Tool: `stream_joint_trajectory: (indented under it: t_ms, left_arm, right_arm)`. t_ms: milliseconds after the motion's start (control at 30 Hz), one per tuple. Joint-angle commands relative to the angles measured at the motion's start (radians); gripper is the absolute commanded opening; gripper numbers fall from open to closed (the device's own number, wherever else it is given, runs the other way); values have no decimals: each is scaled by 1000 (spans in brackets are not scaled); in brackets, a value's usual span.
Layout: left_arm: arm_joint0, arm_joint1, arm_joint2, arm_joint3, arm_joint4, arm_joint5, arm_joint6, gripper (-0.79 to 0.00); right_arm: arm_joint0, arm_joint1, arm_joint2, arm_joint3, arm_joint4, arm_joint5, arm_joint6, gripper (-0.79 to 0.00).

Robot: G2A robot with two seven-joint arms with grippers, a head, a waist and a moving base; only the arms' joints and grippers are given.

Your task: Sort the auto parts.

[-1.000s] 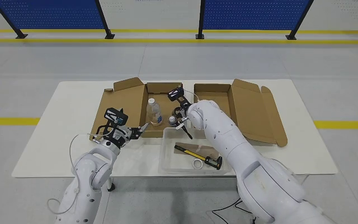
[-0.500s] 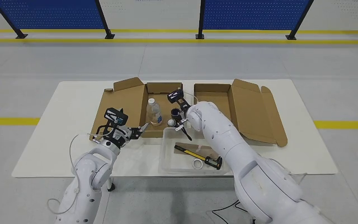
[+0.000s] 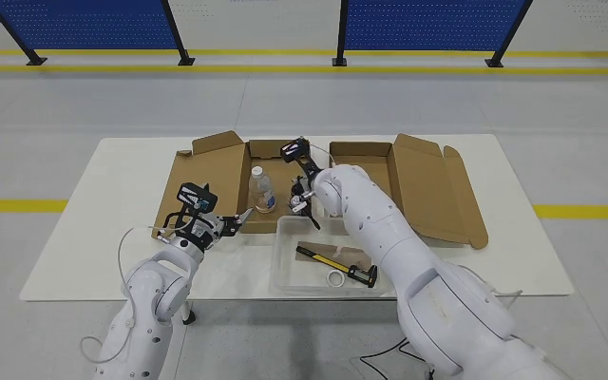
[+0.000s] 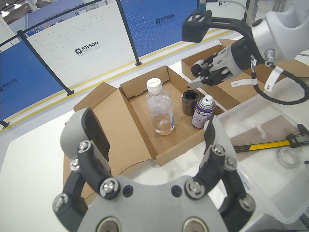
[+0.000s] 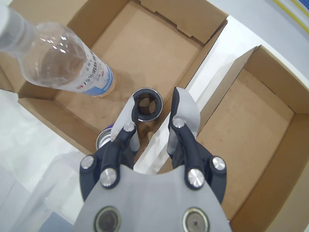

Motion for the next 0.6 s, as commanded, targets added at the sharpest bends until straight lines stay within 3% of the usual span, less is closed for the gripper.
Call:
stream_joint_trajectory:
  t_ms: [0,367,567]
  left_arm:
    - [0,0,0,0,0,0,0,0]
    - [0,0,0,0,0,0,0,0]
    - [0,0,0,0,0,0,0,0]
  right_arm:
    - [0,4,8,-10,6,3,-34,0]
    - [-55,53,80,-140,27,-25,-231,0]
    - [-131,99,130,-287,-5,1,-245,0]
